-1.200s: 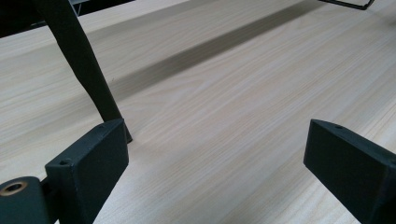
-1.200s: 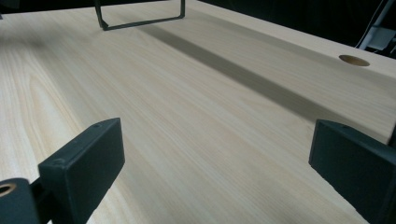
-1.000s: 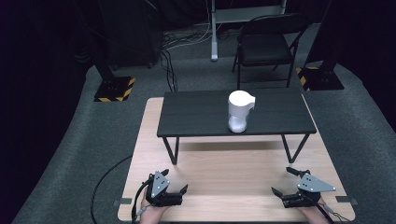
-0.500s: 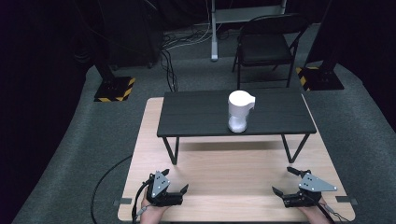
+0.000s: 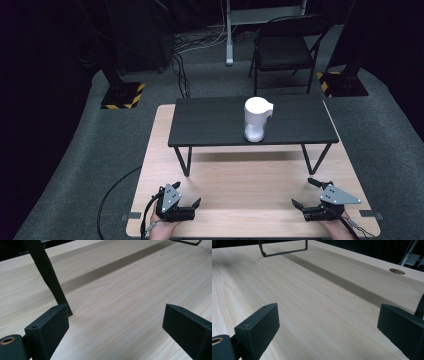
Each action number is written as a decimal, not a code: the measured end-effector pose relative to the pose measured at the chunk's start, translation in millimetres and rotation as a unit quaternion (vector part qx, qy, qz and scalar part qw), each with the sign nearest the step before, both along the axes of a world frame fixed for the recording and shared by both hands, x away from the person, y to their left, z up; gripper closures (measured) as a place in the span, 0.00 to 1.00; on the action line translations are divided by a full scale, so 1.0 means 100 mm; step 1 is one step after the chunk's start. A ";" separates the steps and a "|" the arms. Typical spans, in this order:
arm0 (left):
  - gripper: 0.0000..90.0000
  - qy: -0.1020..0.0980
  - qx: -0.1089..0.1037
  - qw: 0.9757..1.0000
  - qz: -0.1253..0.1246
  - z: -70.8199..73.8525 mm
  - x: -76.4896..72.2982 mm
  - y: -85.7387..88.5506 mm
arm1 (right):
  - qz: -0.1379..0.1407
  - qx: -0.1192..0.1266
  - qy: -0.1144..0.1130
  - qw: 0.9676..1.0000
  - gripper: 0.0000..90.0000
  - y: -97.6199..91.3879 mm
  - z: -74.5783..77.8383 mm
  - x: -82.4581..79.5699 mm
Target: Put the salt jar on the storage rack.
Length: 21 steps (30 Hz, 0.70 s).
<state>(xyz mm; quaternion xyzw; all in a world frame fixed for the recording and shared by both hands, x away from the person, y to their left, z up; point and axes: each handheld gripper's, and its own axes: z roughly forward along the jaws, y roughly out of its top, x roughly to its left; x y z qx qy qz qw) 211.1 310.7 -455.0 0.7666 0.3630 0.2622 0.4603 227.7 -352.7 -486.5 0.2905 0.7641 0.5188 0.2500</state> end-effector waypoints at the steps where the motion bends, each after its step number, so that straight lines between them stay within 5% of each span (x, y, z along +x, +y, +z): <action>1: 0.07 0.000 -0.001 1.000 0.001 0.00 0.00 0.00 | 0.002 -0.001 0.000 1.000 0.03 0.00 0.00 0.01; 21: 0.07 0.001 0.002 1.000 -0.003 0.01 0.02 -0.01 | 0.000 -0.002 0.004 1.000 0.03 -0.01 0.00 0.00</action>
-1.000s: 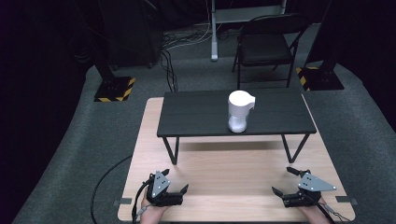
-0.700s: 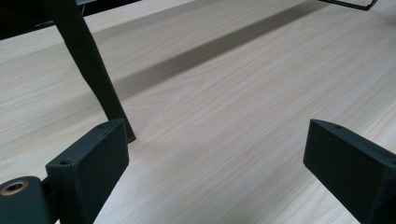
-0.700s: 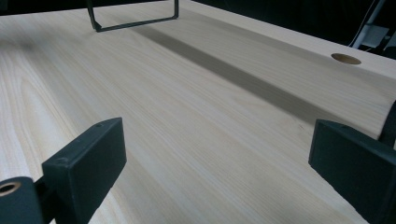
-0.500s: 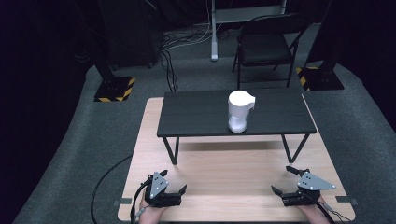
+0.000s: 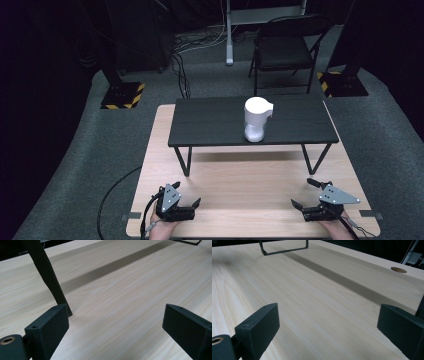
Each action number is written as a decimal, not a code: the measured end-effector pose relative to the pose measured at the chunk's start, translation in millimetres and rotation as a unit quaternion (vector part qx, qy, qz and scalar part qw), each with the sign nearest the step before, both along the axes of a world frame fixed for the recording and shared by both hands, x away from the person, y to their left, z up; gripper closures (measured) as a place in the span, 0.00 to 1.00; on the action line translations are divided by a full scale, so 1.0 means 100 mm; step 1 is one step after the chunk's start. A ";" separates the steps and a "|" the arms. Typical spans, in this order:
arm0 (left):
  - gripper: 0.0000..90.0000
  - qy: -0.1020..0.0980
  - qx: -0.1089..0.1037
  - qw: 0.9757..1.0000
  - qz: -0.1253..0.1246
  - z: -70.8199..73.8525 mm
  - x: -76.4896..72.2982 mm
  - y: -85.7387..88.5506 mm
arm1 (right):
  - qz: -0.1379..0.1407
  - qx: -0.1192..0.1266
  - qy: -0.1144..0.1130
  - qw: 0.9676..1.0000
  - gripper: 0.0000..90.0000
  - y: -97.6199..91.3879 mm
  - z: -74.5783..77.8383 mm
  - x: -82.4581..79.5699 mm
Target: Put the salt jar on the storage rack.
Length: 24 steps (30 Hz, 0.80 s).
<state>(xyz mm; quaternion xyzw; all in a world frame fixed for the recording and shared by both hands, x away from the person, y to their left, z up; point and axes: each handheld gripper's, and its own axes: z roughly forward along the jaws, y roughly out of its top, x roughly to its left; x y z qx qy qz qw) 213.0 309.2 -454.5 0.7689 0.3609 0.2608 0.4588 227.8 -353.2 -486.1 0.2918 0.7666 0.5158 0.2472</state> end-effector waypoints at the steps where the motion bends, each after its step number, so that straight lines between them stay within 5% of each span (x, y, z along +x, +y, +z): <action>1: 0.07 0.000 0.000 1.000 -0.001 0.00 0.00 0.00 | 0.000 0.001 0.000 1.000 0.03 0.00 0.00 0.00; 24: 0.07 0.000 -0.002 1.000 0.000 0.00 0.00 0.00 | -0.005 0.001 0.001 1.000 0.03 -0.01 0.00 -0.02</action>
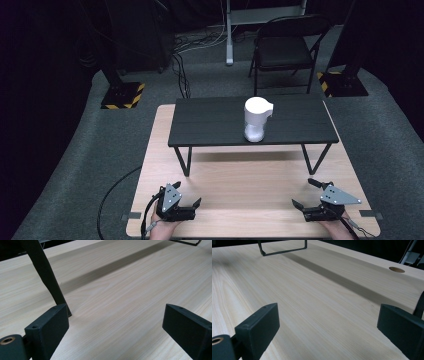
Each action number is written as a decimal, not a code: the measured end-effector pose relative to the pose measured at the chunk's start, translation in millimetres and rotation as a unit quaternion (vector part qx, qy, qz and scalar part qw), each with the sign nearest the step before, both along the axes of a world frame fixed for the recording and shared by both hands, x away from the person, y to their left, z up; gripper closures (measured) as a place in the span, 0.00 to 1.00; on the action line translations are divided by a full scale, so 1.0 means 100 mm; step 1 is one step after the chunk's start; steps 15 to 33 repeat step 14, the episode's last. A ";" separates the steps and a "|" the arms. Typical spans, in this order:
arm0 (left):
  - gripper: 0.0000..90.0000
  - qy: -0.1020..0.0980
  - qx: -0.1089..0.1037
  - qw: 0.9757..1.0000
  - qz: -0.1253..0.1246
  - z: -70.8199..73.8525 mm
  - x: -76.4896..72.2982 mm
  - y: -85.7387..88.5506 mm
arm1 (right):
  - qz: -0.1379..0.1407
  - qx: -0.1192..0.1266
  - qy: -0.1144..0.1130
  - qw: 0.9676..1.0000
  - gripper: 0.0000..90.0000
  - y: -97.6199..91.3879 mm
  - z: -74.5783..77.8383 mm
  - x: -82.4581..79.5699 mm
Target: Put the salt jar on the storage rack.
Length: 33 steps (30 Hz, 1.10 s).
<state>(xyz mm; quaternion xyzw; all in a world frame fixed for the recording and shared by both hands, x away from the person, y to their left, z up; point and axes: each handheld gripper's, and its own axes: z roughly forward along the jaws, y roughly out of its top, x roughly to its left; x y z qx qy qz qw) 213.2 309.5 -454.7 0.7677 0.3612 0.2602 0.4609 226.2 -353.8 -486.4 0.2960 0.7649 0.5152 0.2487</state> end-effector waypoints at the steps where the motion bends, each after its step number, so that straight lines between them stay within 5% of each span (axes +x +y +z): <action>1: 0.07 0.000 0.000 1.000 0.000 0.00 0.00 0.00 | 0.000 -0.001 -0.001 1.000 0.03 0.00 0.00 0.00; 33: 0.07 0.001 0.001 1.000 -0.002 0.00 0.02 -0.01 | -0.014 0.007 -0.007 1.000 0.03 -0.06 -0.01 -0.03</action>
